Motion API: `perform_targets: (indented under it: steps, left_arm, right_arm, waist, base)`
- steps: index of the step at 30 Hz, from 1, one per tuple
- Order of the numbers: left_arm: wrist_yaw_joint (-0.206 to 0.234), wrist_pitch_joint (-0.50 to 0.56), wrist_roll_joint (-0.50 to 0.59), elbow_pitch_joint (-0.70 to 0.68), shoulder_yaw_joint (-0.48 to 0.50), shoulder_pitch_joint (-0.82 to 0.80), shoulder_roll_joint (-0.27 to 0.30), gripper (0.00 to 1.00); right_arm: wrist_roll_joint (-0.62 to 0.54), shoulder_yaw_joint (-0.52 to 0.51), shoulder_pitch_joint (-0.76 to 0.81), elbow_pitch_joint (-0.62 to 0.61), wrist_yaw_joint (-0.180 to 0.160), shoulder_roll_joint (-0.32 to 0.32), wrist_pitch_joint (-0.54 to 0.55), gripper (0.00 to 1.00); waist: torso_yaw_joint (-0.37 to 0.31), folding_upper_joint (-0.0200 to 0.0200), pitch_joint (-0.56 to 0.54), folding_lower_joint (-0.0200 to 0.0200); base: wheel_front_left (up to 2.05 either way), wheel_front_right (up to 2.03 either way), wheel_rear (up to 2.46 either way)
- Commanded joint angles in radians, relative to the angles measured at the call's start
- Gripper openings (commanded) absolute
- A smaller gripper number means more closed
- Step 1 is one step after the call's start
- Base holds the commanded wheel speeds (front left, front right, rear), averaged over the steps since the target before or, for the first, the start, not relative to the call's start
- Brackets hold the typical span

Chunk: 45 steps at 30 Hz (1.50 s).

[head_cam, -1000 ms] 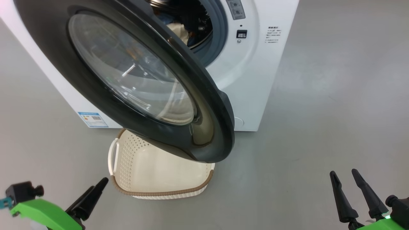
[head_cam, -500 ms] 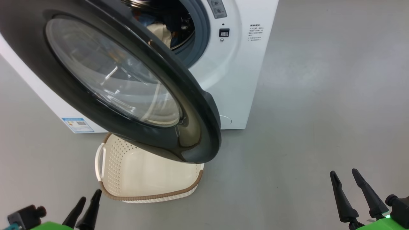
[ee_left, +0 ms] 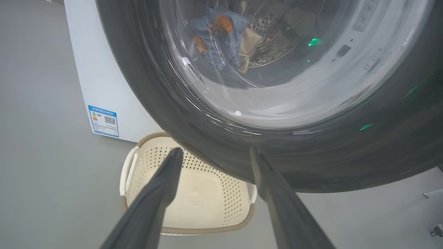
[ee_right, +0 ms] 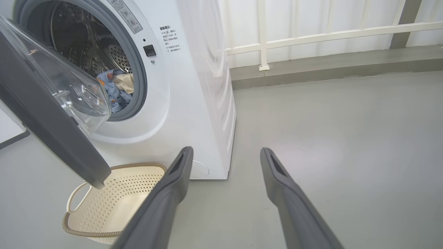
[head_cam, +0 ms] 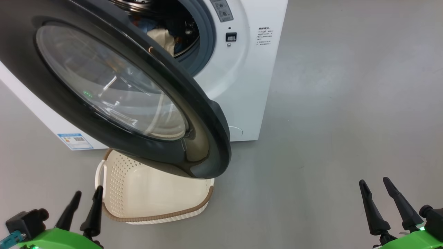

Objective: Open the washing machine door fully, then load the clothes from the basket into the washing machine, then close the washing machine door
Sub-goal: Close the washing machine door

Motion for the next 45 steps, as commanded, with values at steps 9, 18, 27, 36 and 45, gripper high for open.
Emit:
perform_targets:
  steps: [9,18,27,36,45]
  left_arm:
    - [-0.003,-0.014,0.289,-0.104,0.229,0.053,-0.087,1.00]
    - [-0.003,-0.014,0.485,-0.181,0.355,0.116,-0.206,1.00]
    - [-0.003,-0.014,0.539,-0.161,0.375,0.138,-0.245,1.00]
    - [-0.003,-0.014,0.547,-0.162,0.375,0.153,-0.249,1.00]
    - [-0.003,-0.014,0.545,-0.165,0.377,0.169,-0.255,1.00]
  right_arm:
    - [0.008,0.017,-0.025,-0.023,0.002,-0.030,-0.012,1.00]
    - [0.007,0.019,-0.025,-0.020,0.002,-0.021,-0.012,1.00]
    - [0.007,0.024,-0.022,-0.013,0.002,-0.007,-0.012,1.00]
    - [0.007,0.027,-0.021,-0.010,0.002,-0.008,-0.012,1.00]
    - [0.017,0.040,-0.035,-0.010,0.002,0.003,-0.012,0.31]
  waist:
    - [-0.008,0.0000,-0.015,0.0000]
    - [-0.010,0.0000,-0.016,0.0000]
    - [-0.010,0.0000,-0.016,0.0000]
    - [-0.011,0.0000,-0.030,0.0000]
    - [-0.010,0.0000,-0.043,0.0000]
  base:
    - [0.00,0.00,0.00]
    - [0.00,0.00,0.00]
    - [0.00,0.00,0.00]
    - [0.00,0.00,0.00]
    - [0.00,0.00,0.00]
